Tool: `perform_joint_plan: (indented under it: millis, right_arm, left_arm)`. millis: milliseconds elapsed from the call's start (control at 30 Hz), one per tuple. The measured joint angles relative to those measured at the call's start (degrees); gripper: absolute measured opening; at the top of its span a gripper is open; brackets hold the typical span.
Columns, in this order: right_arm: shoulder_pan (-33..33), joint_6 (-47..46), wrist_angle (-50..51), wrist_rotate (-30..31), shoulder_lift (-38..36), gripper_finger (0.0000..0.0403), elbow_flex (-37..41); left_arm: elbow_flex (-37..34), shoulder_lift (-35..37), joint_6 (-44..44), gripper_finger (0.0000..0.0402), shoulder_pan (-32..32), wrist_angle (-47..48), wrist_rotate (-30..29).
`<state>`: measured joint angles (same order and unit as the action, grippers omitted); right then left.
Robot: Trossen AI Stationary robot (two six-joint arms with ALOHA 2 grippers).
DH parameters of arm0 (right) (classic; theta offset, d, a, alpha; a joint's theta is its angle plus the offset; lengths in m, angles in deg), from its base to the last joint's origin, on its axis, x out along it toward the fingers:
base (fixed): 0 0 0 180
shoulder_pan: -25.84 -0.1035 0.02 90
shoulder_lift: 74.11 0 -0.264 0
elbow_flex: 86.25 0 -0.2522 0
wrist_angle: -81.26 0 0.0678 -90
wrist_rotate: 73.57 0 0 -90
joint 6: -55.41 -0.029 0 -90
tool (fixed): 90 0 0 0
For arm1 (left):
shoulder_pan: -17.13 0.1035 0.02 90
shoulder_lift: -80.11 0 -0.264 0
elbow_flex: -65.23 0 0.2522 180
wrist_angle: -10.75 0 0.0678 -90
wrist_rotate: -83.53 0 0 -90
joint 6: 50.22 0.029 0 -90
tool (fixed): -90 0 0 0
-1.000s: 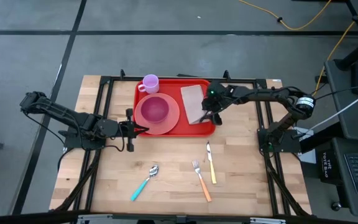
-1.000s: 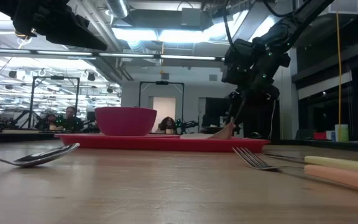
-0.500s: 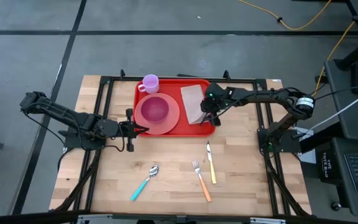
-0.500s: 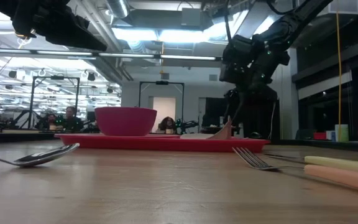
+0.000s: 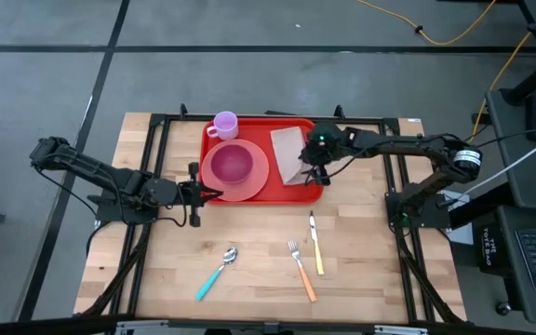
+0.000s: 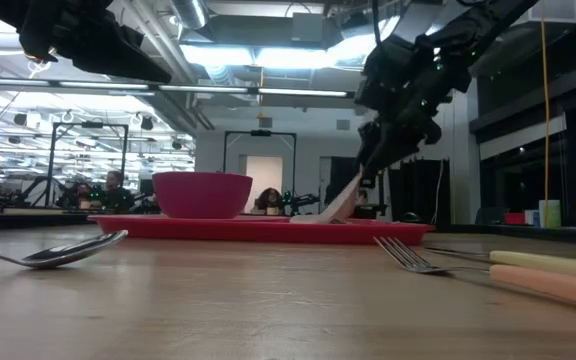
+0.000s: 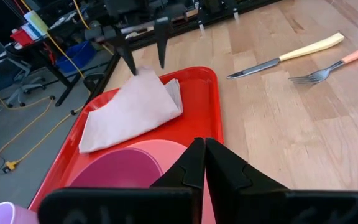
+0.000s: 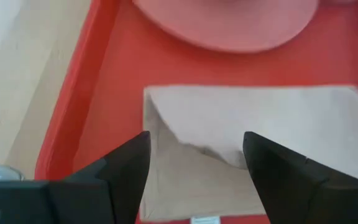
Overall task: Set up tray
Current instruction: Put the white table napkin on top of the orange serving tray to the right of the light orange plate
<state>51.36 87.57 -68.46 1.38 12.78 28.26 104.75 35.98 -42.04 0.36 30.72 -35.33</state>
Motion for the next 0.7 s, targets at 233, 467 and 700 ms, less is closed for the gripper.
perform_joint_plan:
  millis: [233, 467, 700]
  right_arm:
    - [0.0, -0.14, -2.66, -0.07, -1.66, 0.026, 0.0]
    - [0.0, -0.17, -3.69, -0.13, -1.66, 0.026, 0.0]
    - [0.02, -0.48, -1.74, -2.45, -1.66, 0.026, 0.0]
  left_arm:
    - [0.0, 0.0, -0.07, 0.0003, 0.0, 0.05, 0.01]
    - [0.0, 0.01, -0.09, 0.0004, 0.0, 0.68, 1.68]
    - [0.0, -0.02, -0.11, 0.0001, 0.0, 1.45, 3.23]
